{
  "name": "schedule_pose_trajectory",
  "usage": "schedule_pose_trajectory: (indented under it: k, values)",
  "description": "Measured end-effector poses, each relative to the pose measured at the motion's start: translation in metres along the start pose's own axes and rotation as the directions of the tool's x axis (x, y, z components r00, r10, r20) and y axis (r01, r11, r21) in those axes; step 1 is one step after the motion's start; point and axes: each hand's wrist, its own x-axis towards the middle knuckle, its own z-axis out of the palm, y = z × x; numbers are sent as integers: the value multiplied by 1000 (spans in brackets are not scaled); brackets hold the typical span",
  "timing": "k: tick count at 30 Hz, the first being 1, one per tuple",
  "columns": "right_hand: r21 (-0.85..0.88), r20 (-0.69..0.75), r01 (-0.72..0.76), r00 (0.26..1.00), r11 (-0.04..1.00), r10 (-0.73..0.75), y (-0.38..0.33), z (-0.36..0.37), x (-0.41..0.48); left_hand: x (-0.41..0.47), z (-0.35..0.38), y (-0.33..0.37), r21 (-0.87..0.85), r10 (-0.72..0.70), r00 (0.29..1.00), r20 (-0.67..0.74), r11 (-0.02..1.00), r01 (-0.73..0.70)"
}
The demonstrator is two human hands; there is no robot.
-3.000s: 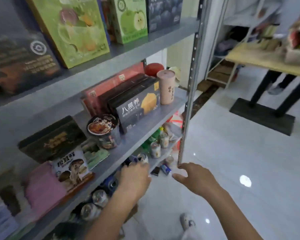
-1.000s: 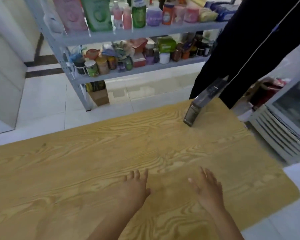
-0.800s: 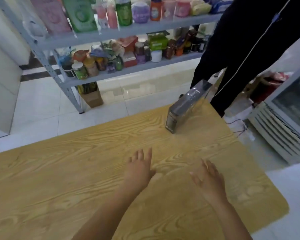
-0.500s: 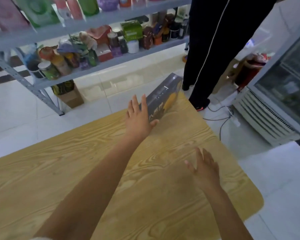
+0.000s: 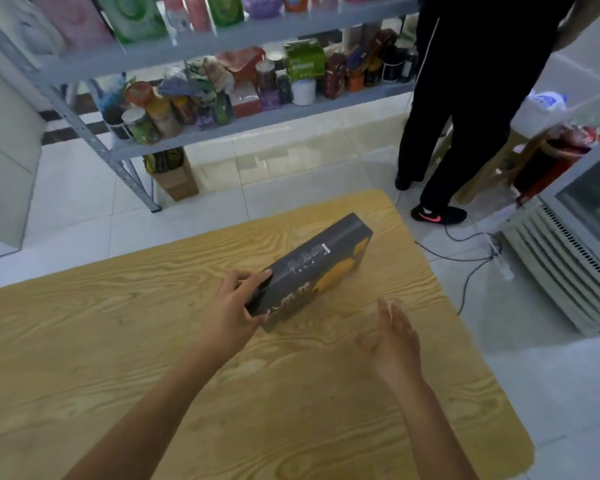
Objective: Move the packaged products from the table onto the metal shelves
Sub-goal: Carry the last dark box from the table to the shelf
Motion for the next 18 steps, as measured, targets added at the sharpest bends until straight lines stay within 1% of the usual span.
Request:
schedule_pose_trajectory:
  k: [3, 5, 6, 7, 9, 10, 12, 15, 18]
  values:
    - [6, 23, 77, 997, 997, -77, -11, 0, 9, -52, -8, -21, -47, -7, 1000, -1, 999, 7]
    - [45, 57, 163, 985, 986, -166, -19, 6, 12, -80, -15, -35, -98, -33, 999, 19, 995, 34]
    - [104, 82, 198, 975, 975, -207, -24, 8, 12, -92, -19, -40, -139, -51, 998, 20, 989, 54]
    - [228, 116, 208, 964, 951, -238, -30, 10, 11, -104, -23, -44, -202, -82, 997, 12, 976, 83]
    - [507, 202, 141, 940, 850, -276, -39, 20, 6, -127, -34, -49, -353, -203, 979, -4, 917, 189]
    - [579, 241, 123, 918, 806, -314, -43, 28, 4, -139, -39, -51, -410, -268, 963, 4, 878, 246]
    - [629, 274, 136, 883, 765, -382, -61, 35, -9, -165, -49, -56, -482, -370, 929, 22, 810, 334]
    - [634, 361, 134, 820, 762, -445, -94, 46, -34, -215, -68, -66, -558, -485, 875, -15, 730, 395]
    - [612, 521, 4, 750, 791, -407, -122, 70, -69, -281, -93, -70, -583, -589, 804, -84, 683, 439]
